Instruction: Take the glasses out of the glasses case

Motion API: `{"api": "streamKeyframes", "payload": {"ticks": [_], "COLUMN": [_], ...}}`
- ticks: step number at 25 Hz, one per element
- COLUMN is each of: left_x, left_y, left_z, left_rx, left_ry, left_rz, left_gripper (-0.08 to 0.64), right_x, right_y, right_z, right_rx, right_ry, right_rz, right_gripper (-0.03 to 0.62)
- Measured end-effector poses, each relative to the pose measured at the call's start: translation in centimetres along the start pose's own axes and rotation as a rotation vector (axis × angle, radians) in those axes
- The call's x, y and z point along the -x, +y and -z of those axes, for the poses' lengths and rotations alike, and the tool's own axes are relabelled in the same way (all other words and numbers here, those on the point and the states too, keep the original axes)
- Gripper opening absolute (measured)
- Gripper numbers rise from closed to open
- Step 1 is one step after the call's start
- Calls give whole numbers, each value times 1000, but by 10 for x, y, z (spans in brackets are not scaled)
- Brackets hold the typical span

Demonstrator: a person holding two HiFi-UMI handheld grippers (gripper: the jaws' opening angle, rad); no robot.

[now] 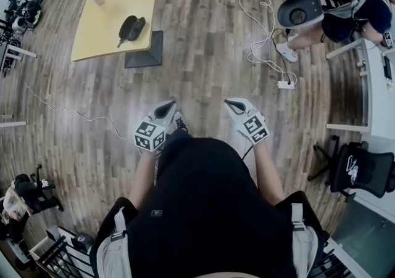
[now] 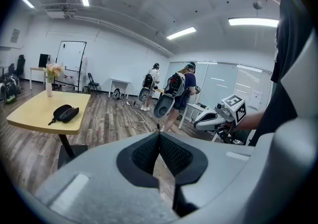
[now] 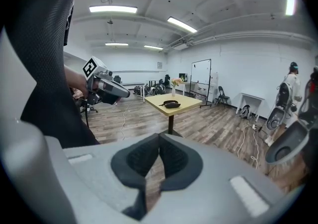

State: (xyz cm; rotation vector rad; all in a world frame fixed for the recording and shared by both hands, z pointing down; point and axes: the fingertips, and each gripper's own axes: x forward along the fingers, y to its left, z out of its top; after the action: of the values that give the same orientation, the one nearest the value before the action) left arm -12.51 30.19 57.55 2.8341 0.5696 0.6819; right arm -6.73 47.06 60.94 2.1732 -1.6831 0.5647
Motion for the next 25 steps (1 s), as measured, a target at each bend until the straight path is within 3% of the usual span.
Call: {"api": "streamKeyframes", "payload": {"ticks": [9,25], "left_x": [-10,36], "left_y": [75,218], "left_z": [-31,-49], "left_rx": [14,67], "left_ry": [-21,-48], "left_rz": [-11,-80], "left_gripper": [11,11], "right_x": [-66,-197], "right_y": [-33,-24], "right_z": [-50,-119], "right_rx": [36,85], "right_ry": [-1,28], "right_rz": [-14,-77], "right_gripper": [3,3]}}
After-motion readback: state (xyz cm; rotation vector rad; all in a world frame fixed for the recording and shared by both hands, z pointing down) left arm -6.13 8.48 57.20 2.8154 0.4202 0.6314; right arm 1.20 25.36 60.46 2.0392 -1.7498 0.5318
